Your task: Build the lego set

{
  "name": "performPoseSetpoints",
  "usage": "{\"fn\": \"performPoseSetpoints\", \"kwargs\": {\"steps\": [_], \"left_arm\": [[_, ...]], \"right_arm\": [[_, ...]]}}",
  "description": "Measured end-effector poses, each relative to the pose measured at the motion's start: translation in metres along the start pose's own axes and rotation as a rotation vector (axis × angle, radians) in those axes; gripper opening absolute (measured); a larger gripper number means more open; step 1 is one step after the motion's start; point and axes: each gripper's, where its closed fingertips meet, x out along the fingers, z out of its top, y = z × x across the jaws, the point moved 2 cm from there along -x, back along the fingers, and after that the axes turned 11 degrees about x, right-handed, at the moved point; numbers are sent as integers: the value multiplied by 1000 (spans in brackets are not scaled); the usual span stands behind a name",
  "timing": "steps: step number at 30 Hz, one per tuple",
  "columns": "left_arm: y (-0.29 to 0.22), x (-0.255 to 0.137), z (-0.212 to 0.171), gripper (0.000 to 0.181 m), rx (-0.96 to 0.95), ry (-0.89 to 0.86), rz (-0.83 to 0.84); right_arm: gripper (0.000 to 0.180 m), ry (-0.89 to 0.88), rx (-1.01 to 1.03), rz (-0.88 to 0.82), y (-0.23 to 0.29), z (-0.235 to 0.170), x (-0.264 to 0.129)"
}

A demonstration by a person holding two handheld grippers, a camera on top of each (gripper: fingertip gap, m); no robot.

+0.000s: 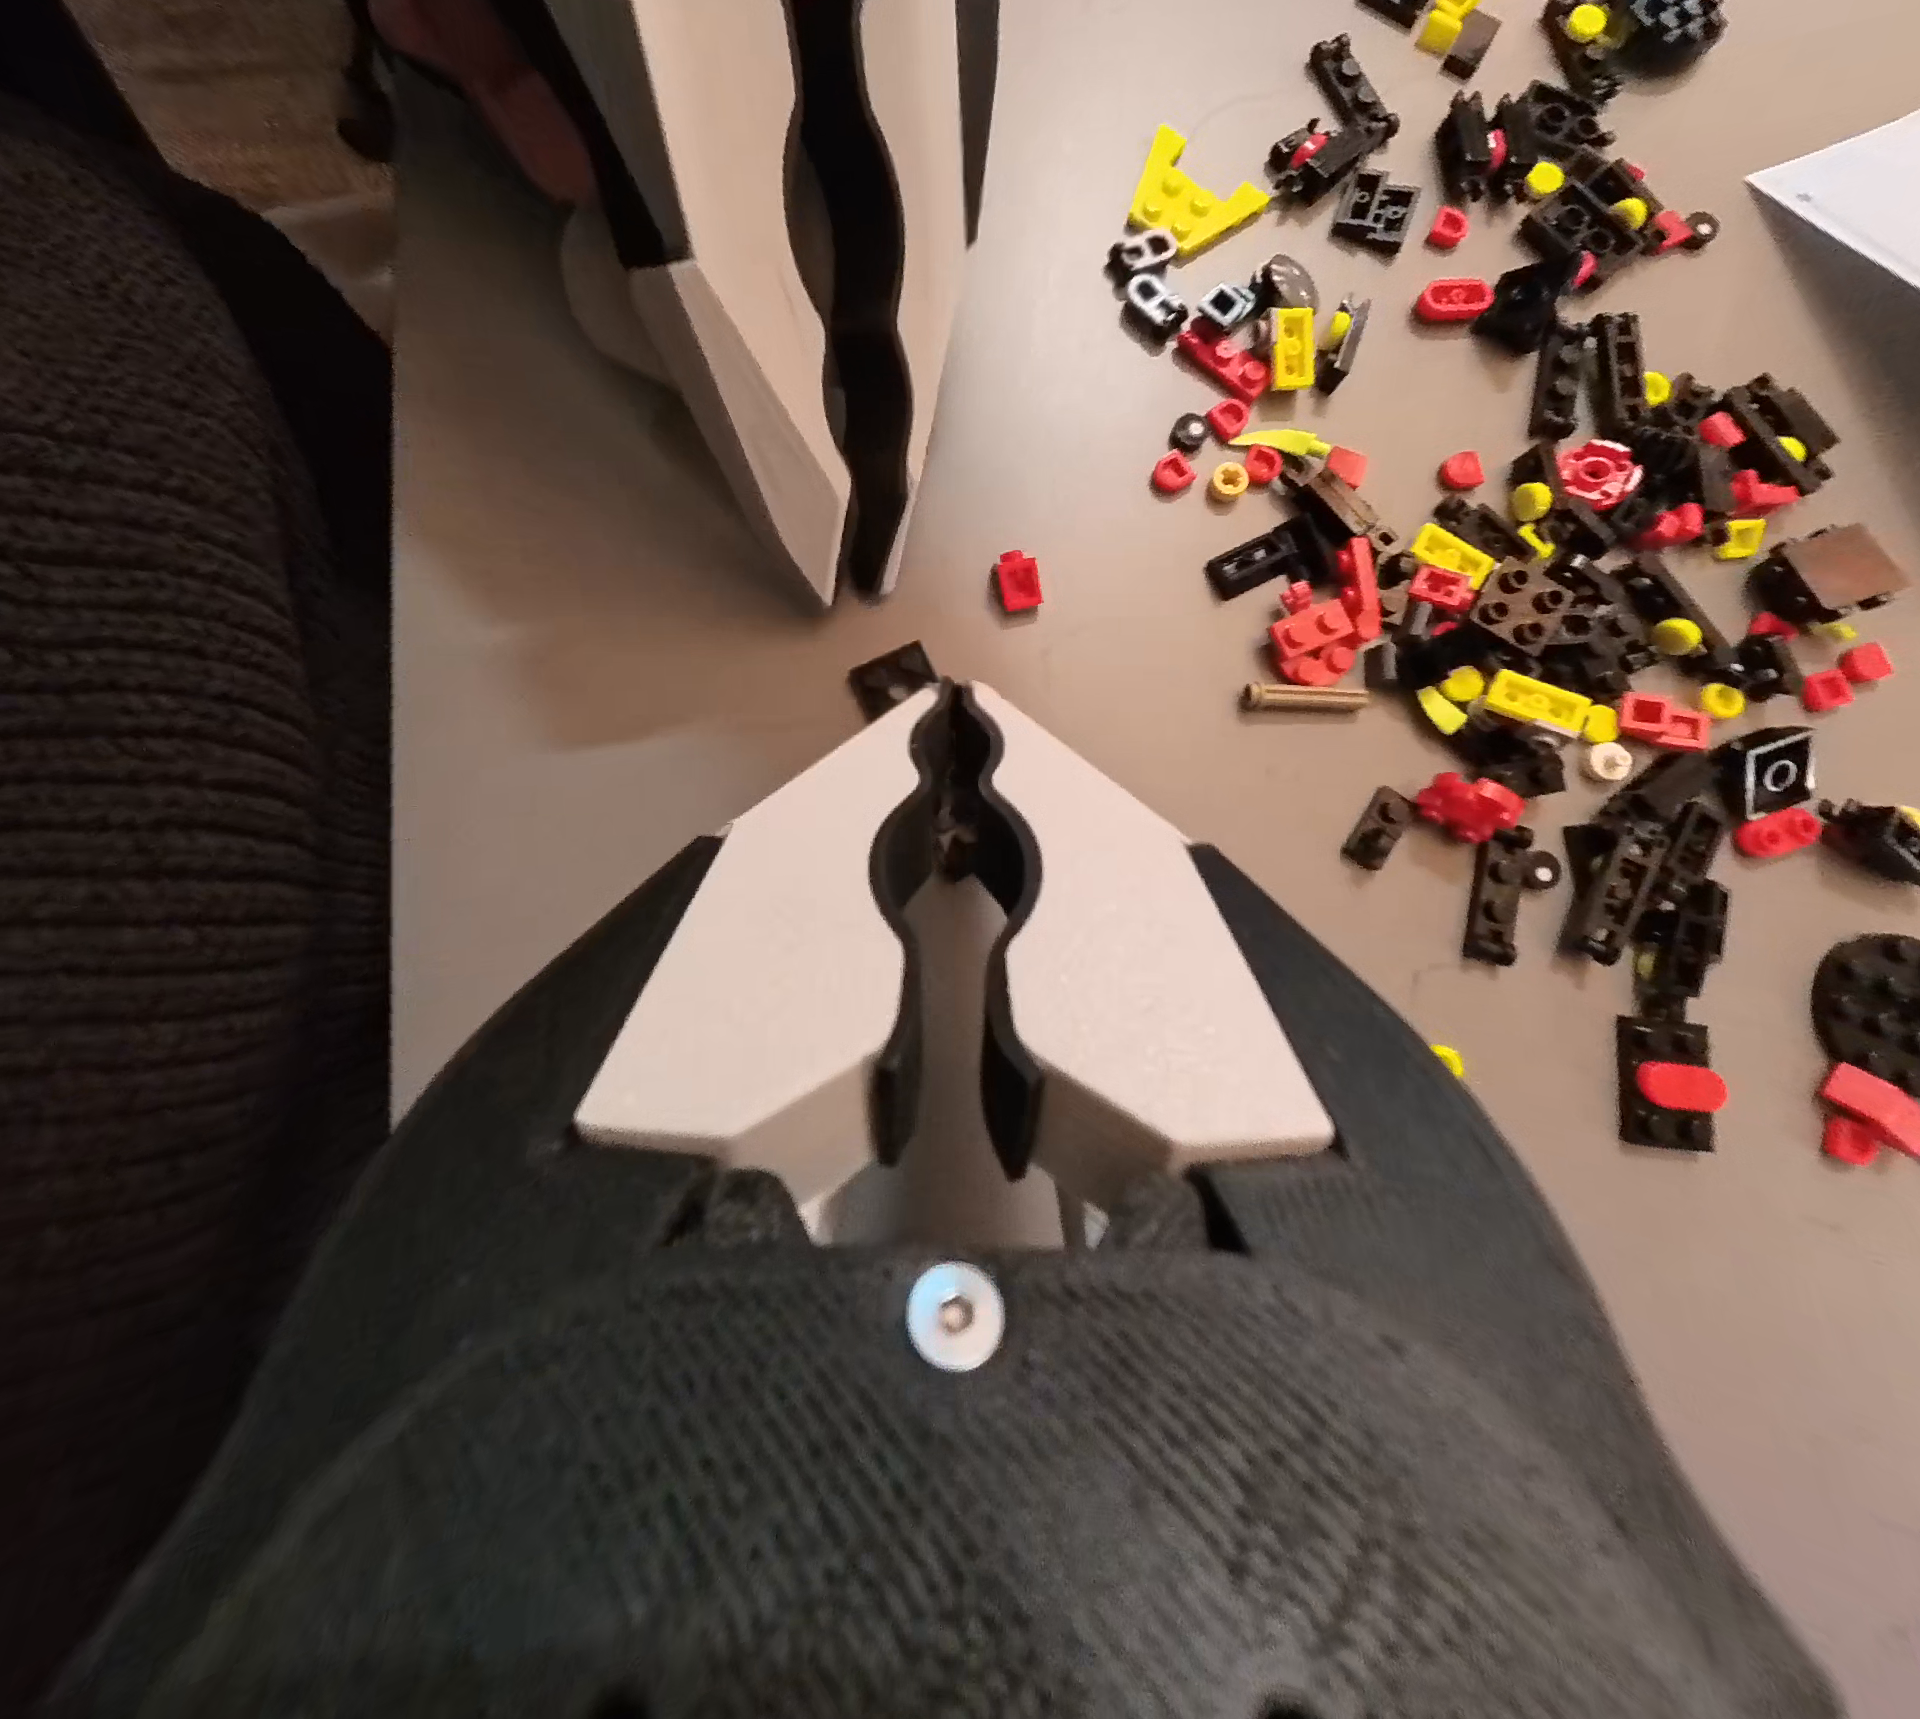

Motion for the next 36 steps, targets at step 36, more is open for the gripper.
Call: {"fn": "performPoseSetpoints", "kwargs": {"steps": [36], "left_arm": [[29, -4, 20, 20, 322, -21, 353]], "right_arm": [[13, -113, 107, 29, -2, 8, -6]]}}
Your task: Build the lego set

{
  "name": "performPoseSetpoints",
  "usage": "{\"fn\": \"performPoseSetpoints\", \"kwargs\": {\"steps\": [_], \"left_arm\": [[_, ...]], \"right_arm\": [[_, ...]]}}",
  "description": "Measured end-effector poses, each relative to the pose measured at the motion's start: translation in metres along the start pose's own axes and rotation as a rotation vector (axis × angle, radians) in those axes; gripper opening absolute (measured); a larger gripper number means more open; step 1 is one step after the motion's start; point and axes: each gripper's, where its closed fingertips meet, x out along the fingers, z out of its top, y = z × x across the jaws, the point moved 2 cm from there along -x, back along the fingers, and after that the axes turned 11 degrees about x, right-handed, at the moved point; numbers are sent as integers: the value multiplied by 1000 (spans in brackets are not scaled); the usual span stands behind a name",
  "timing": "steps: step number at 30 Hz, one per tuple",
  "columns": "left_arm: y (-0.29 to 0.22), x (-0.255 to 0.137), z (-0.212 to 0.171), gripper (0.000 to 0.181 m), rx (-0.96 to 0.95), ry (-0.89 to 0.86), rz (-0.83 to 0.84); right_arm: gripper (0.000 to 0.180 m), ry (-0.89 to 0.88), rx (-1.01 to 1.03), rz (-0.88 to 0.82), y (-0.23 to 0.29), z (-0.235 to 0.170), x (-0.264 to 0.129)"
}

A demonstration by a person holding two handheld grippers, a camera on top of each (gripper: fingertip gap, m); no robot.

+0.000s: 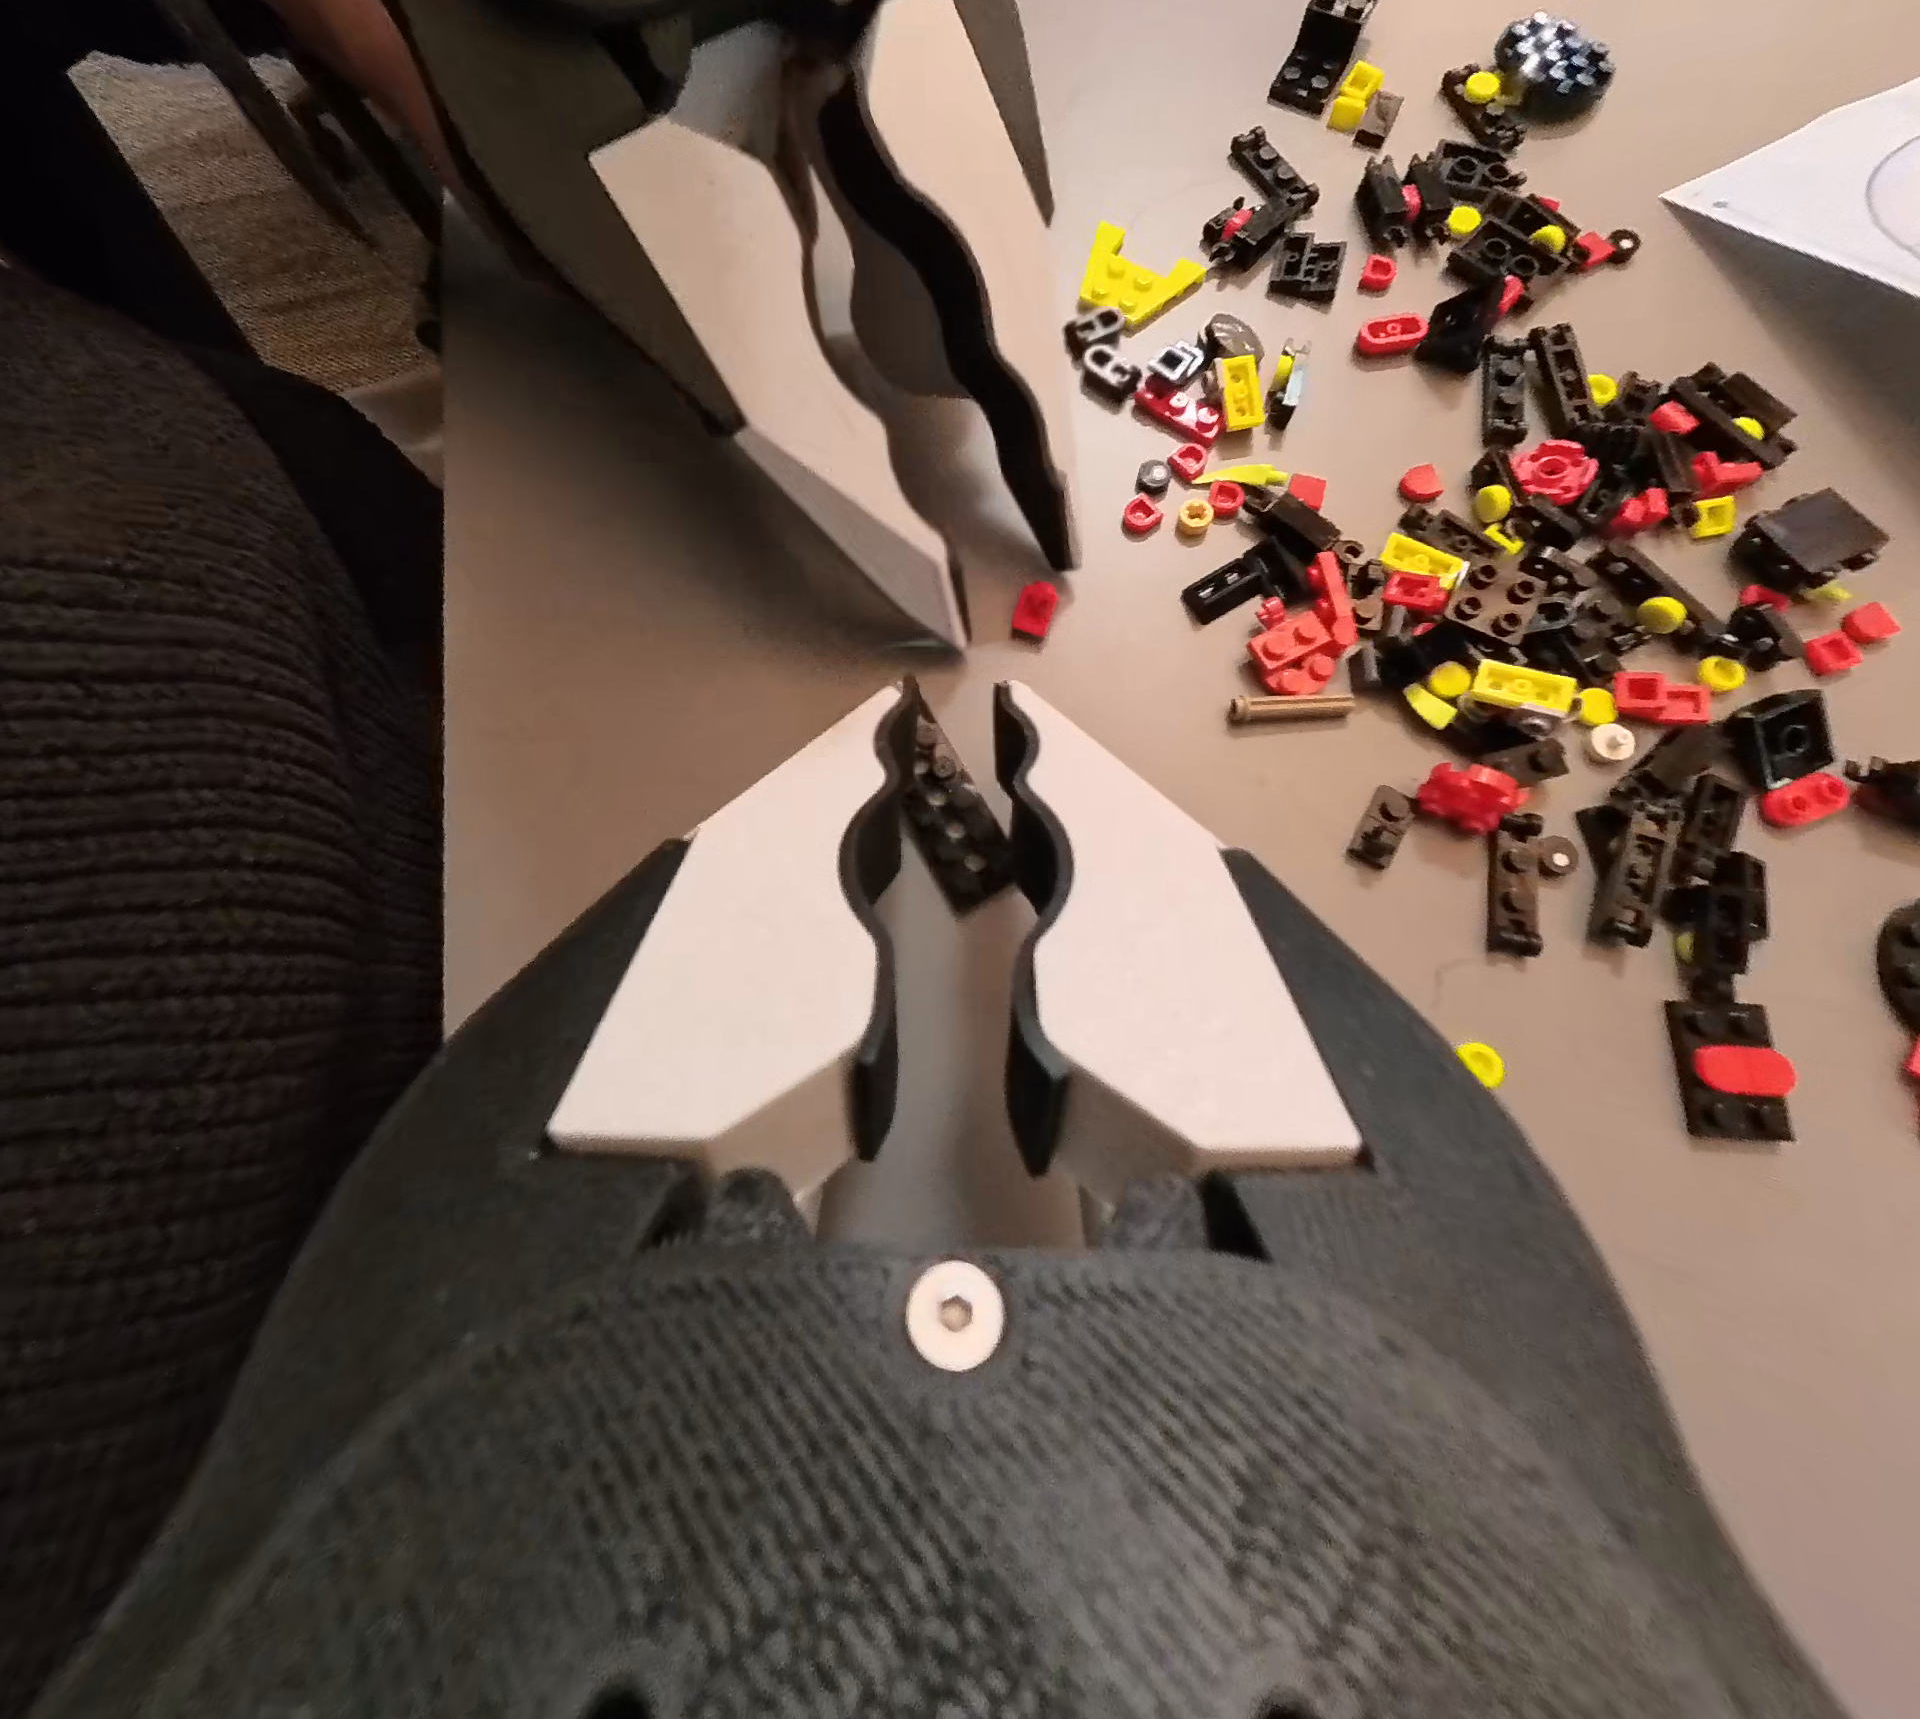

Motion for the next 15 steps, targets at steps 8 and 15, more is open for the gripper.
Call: {"fn": "performPoseSetpoints", "kwargs": {"steps": [8, 15], "left_arm": [[0, 7, 0, 12, -6, 29, -26], [-1, -1, 10, 10, -118, -66, -89]], "right_arm": [[13, 11, -9, 2, 2, -1, 2], [13, -23, -6, -30, -4, 4, -2]]}}
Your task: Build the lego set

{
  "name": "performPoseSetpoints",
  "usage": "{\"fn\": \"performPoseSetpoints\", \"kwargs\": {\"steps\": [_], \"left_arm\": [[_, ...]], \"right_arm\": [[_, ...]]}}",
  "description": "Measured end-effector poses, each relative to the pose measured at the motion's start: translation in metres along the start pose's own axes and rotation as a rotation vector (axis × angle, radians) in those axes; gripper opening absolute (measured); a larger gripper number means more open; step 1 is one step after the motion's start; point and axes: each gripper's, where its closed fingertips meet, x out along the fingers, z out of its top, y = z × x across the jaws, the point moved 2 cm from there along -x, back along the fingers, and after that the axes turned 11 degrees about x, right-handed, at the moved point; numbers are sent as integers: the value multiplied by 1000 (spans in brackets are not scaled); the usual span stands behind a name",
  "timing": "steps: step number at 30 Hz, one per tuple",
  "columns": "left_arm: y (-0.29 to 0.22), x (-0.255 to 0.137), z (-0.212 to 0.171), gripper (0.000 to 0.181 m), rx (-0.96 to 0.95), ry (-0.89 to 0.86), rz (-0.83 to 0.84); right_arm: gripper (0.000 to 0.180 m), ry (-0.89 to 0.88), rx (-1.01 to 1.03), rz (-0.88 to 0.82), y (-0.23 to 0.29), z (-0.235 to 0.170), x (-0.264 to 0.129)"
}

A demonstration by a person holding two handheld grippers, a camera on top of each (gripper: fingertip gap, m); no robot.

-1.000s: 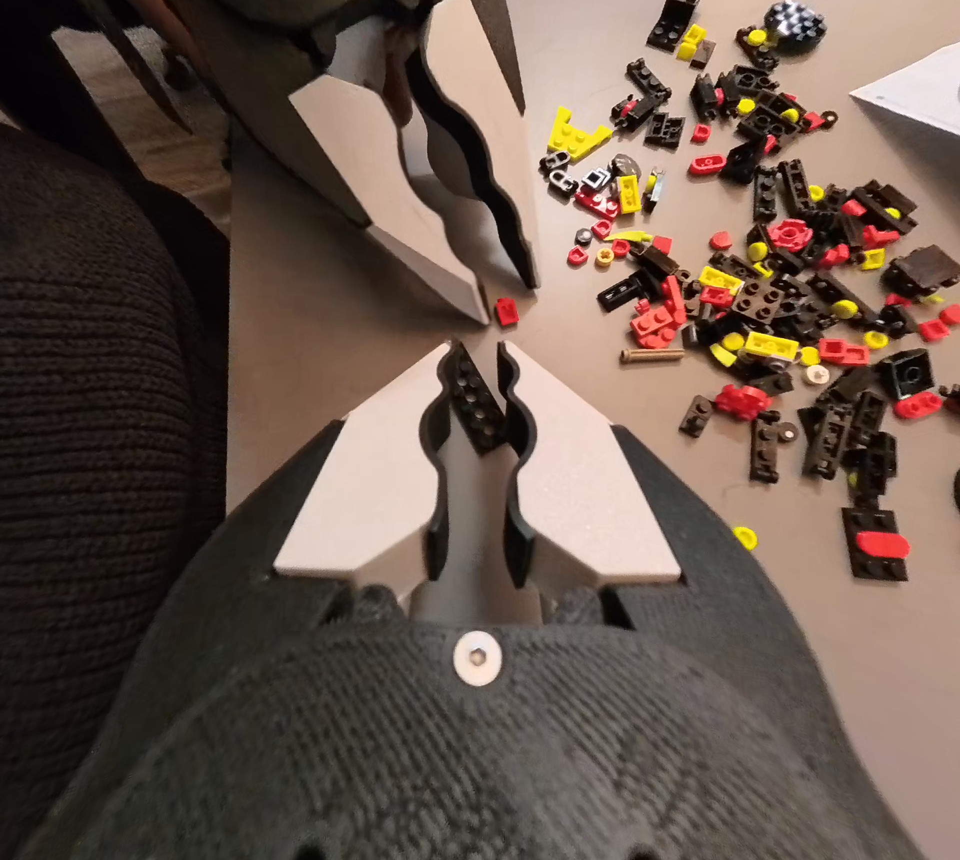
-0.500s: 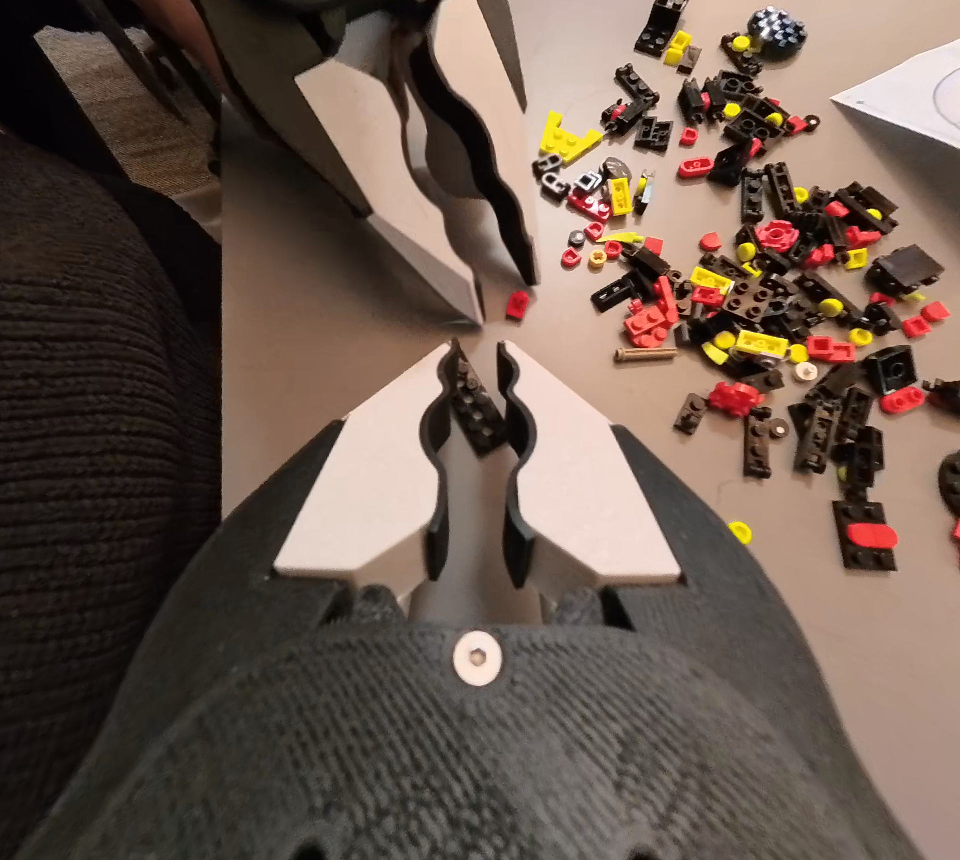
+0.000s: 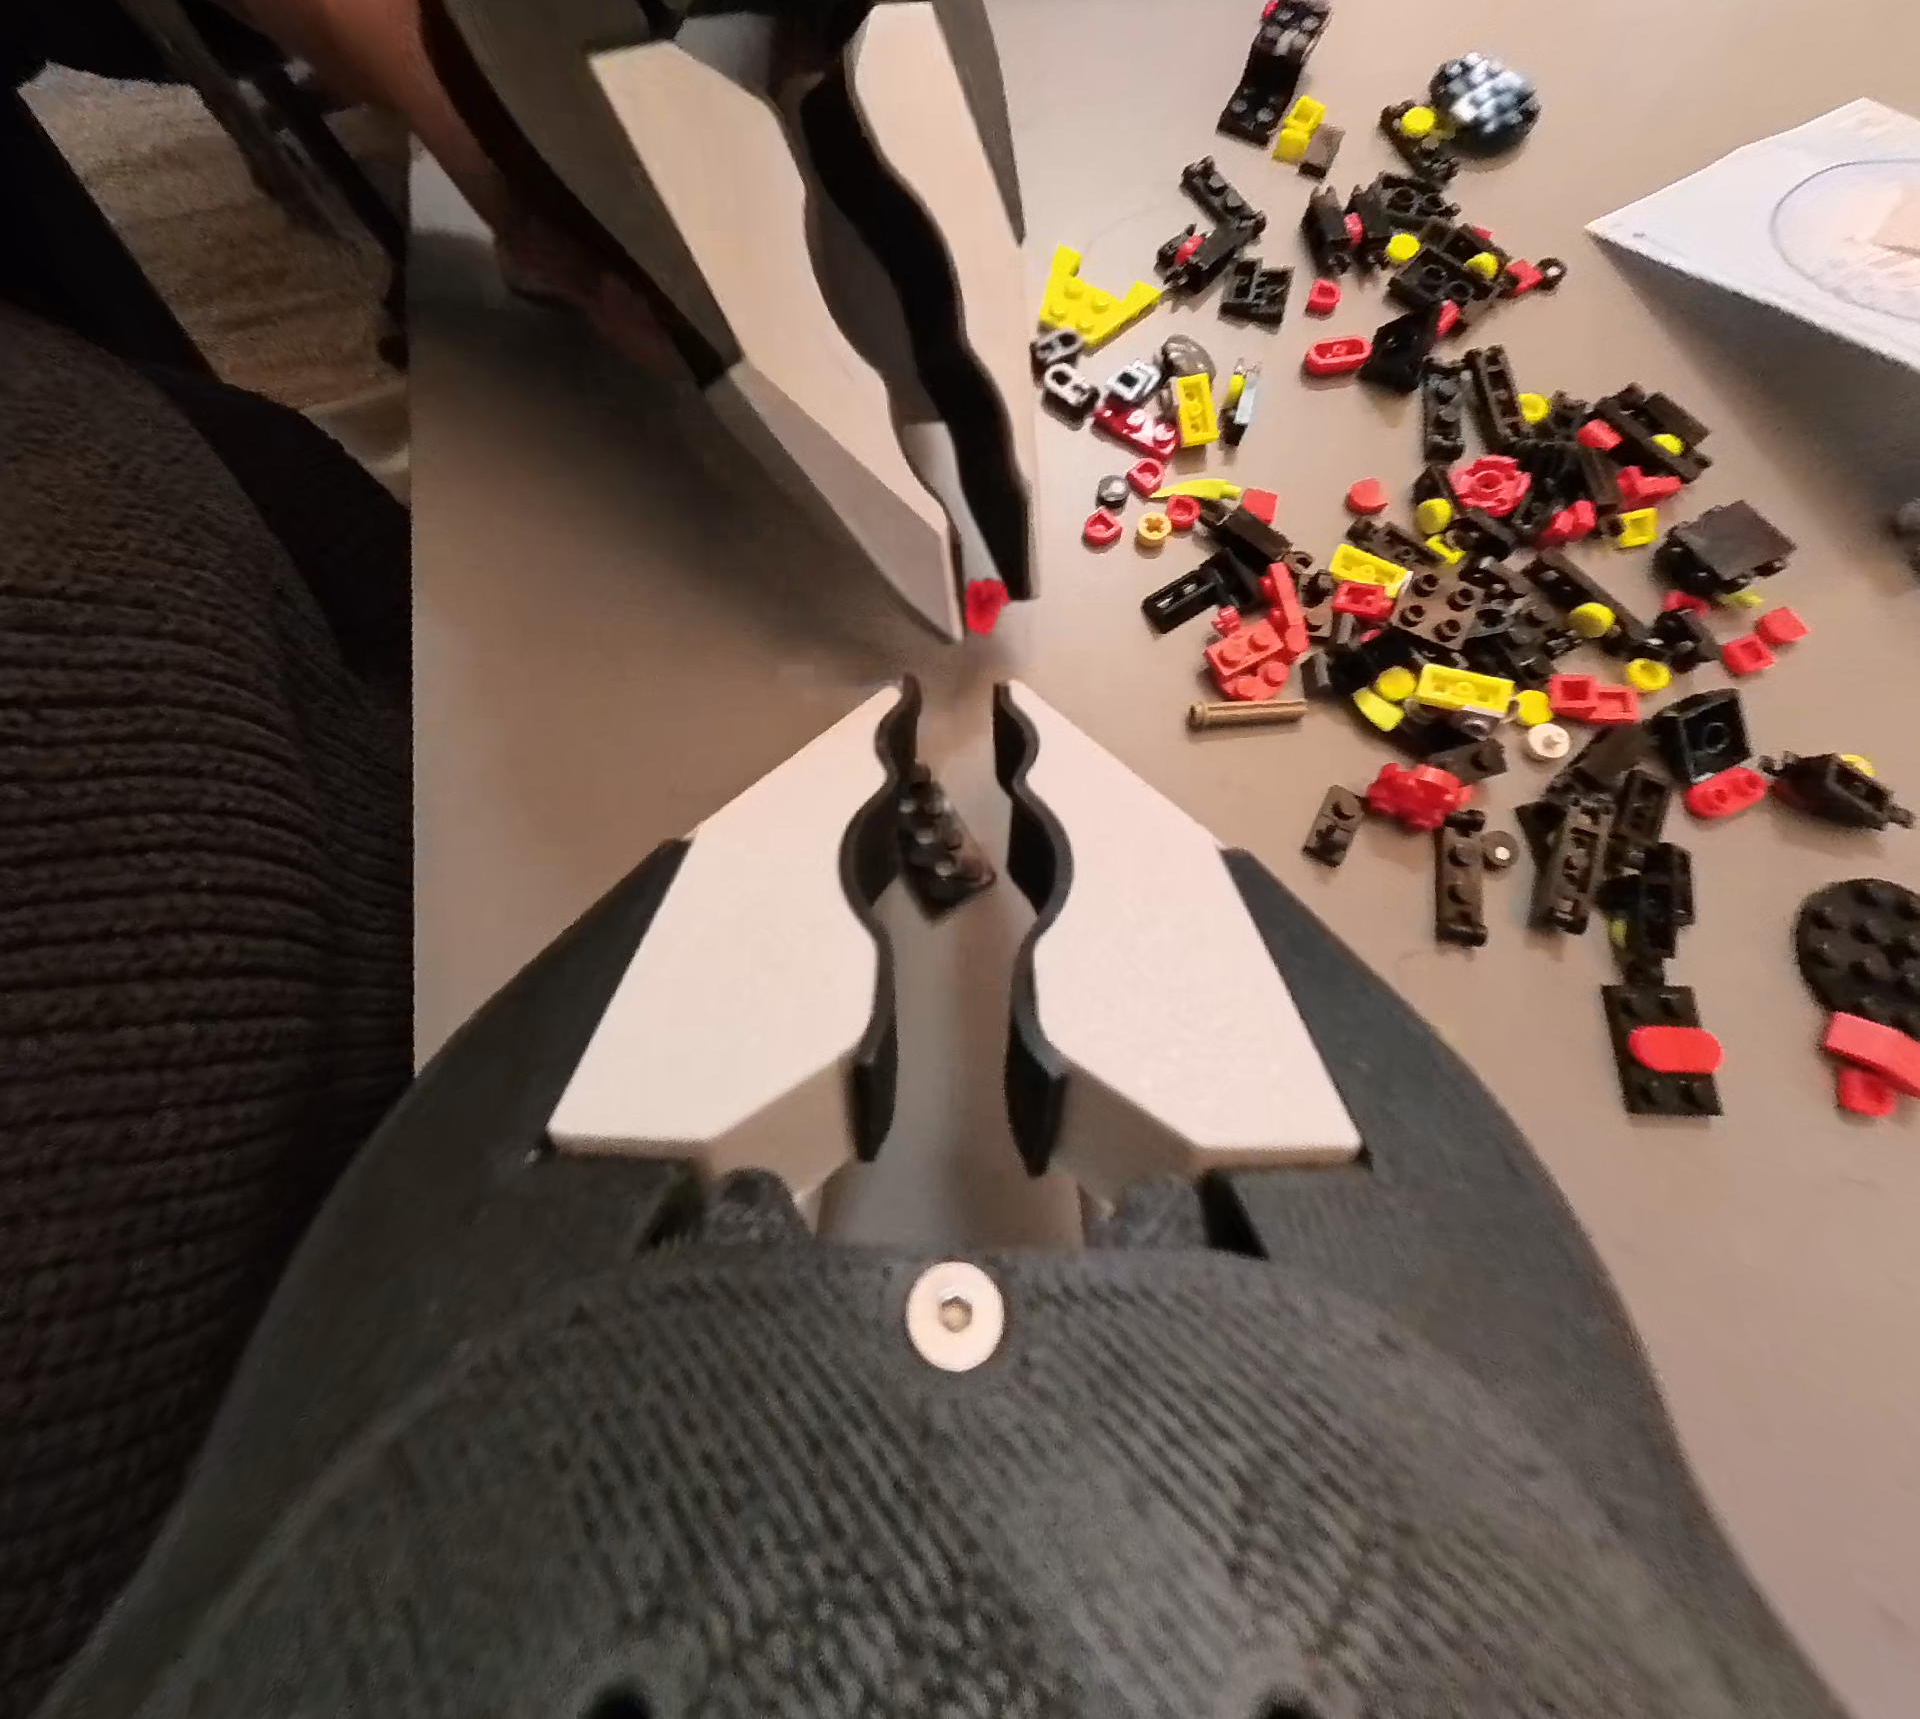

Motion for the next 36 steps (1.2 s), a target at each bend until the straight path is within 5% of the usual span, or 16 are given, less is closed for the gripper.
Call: {"fn": "performPoseSetpoints", "kwargs": {"steps": [5, 12, 21, 36], "left_arm": [[-8, -20, 32, 11, -211, -249, -188], [0, -46, 54, 11, -209, -451, -191], [-20, -49, 63, 11, 33, -482, -130], [-37, -45, 61, 10, 215, -461, -89]], "right_arm": [[8, -105, -9, -47, -6, 16, -11], [13, -337, 462, 337, -8, 39, -36], [24, -424, 739, 633, 2, 52, -45], [9, -320, 917, 869, 17, 47, -39]]}}
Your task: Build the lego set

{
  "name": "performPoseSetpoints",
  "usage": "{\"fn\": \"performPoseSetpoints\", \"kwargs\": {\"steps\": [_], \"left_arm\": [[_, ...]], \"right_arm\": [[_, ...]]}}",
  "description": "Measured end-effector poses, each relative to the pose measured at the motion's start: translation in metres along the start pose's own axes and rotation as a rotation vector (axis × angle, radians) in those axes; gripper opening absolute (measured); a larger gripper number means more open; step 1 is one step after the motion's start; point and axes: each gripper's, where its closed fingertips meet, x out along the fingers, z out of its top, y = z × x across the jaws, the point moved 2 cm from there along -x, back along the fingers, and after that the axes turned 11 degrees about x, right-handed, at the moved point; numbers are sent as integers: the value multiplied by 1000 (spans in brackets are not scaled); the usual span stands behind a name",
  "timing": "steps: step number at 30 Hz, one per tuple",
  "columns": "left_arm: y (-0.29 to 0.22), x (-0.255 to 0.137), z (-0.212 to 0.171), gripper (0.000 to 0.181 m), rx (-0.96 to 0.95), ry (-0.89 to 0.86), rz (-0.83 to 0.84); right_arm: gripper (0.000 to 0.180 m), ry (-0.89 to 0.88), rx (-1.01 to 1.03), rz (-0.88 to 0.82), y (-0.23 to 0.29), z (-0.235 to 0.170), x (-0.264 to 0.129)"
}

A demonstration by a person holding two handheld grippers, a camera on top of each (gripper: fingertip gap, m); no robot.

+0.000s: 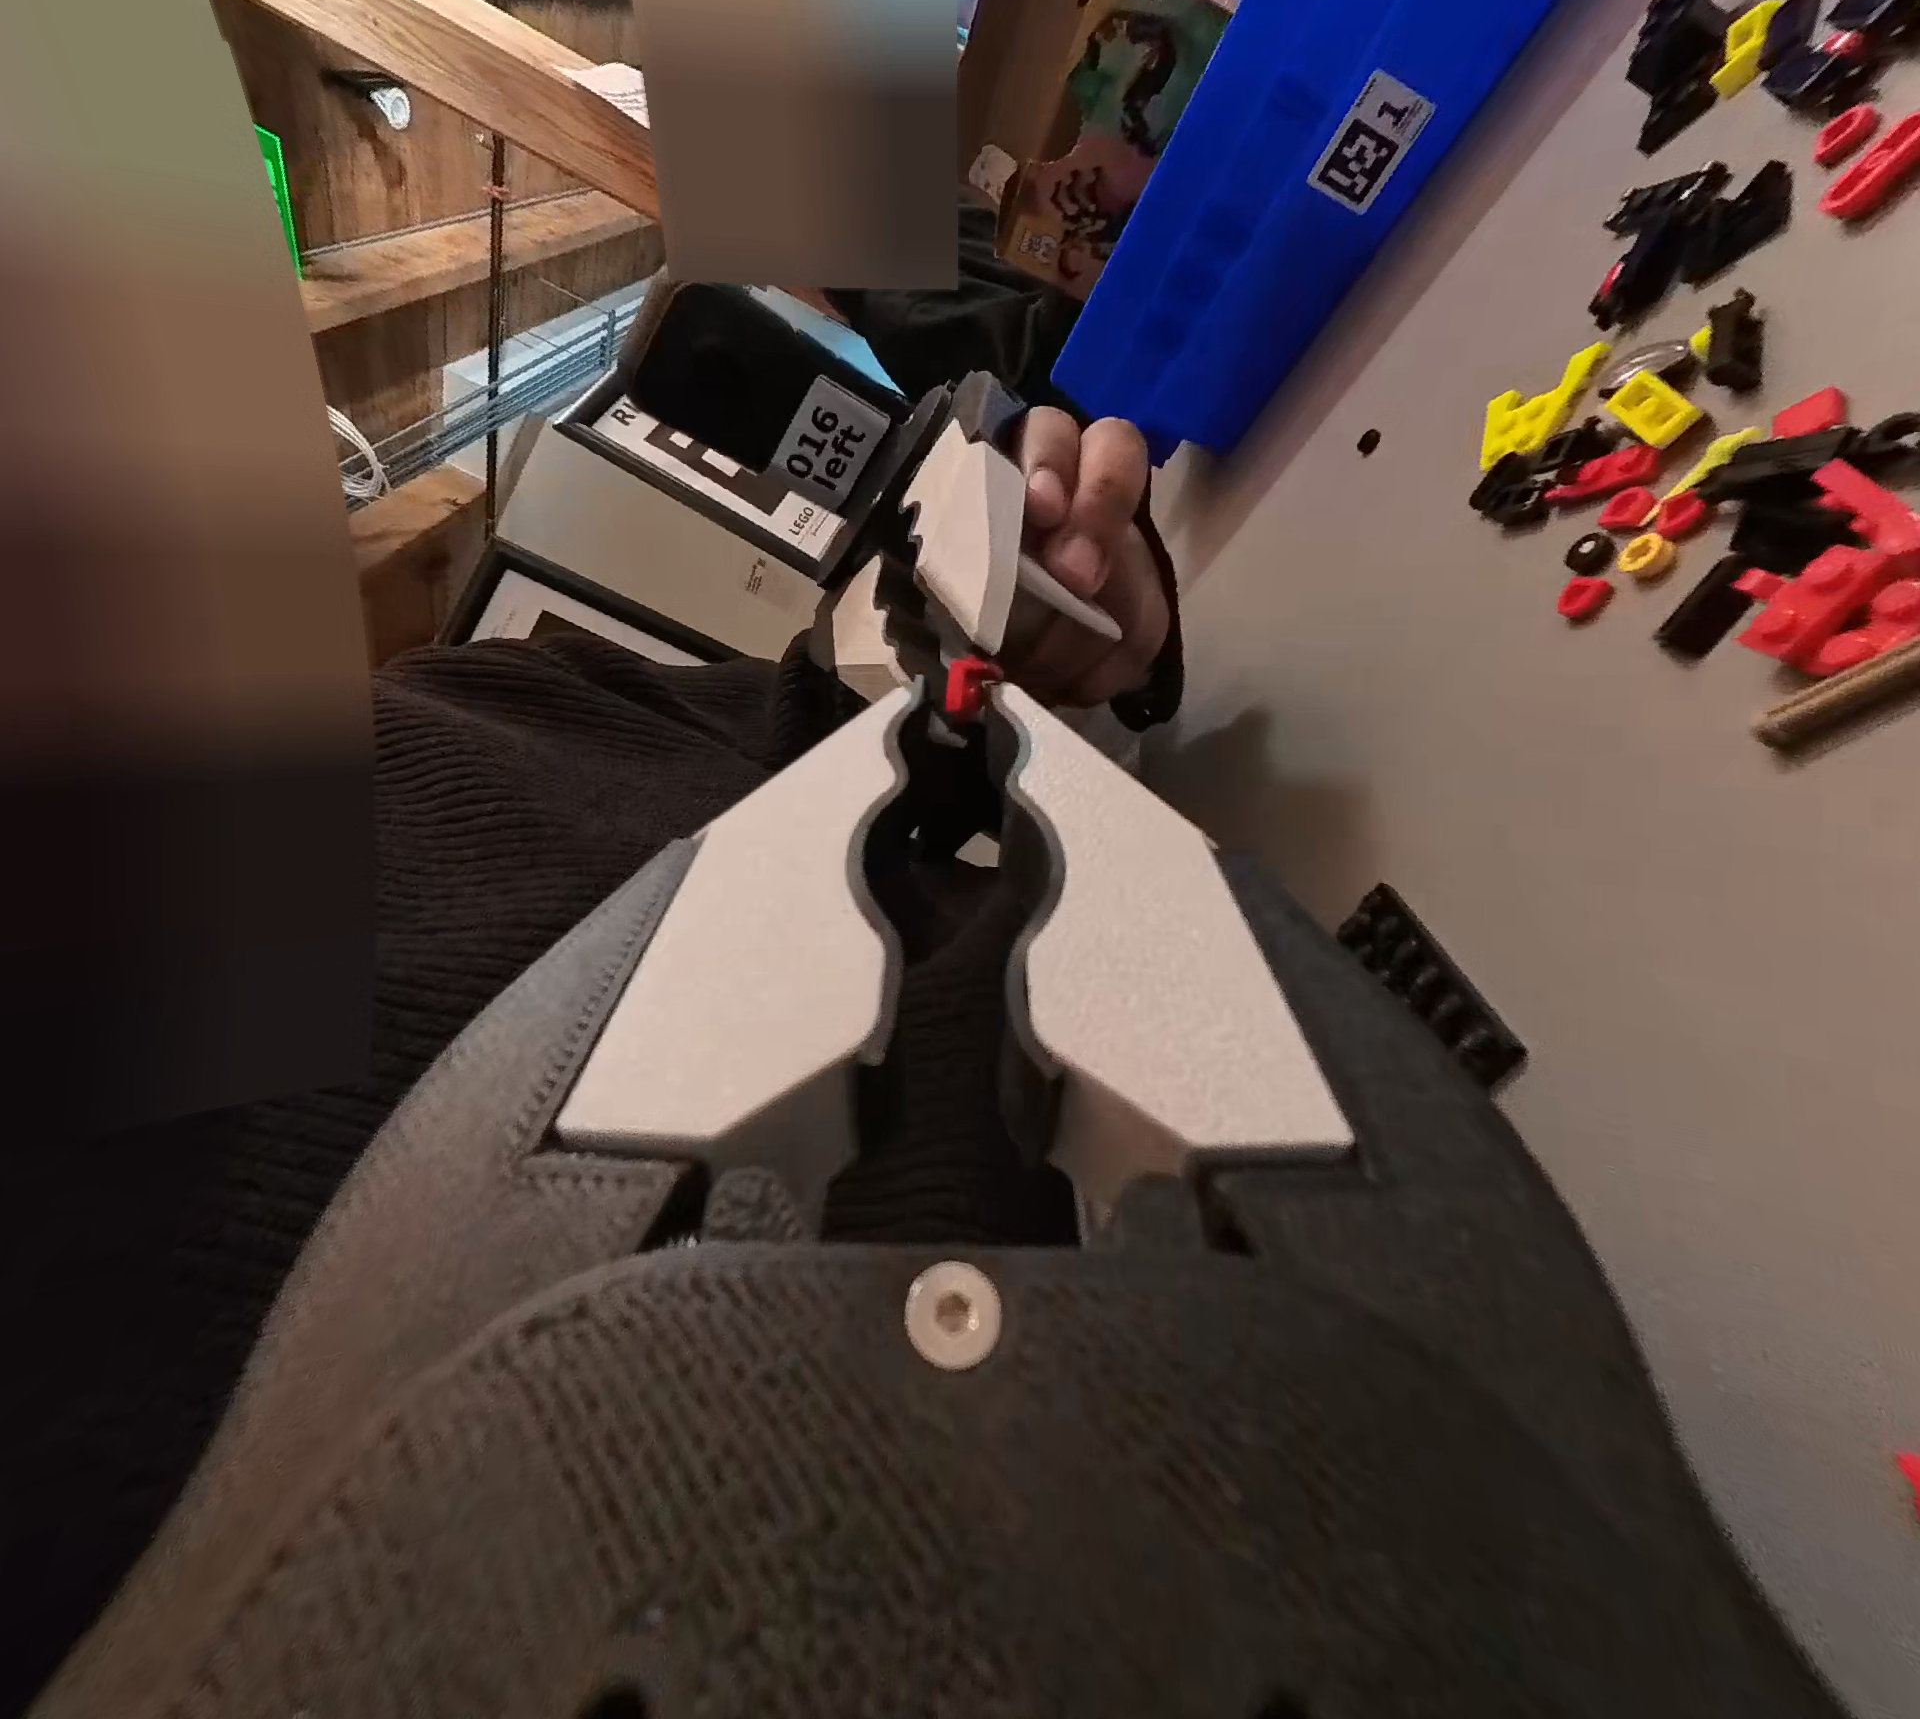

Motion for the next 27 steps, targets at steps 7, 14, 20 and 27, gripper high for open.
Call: {"fn": "performPoseSetpoints", "kwargs": {"steps": [7, 14, 20, 27], "left_arm": [[-2, 3, -3, 20, -62, 24, -12], [3, 4, -14, 29, -289, 57, -85], [6, 2, -20, 29, -744, 7, -261], [16, -2, -27, 23, -766, 16, -193]], "right_arm": [[6, -18, -39, -38, -1, 4, -4], [6, -1, -396, -343, -13, 10, -10], [6, 106, -1049, -720, -15, 12, -10], [6, 309, -1363, -918, -33, -5, 1]]}}
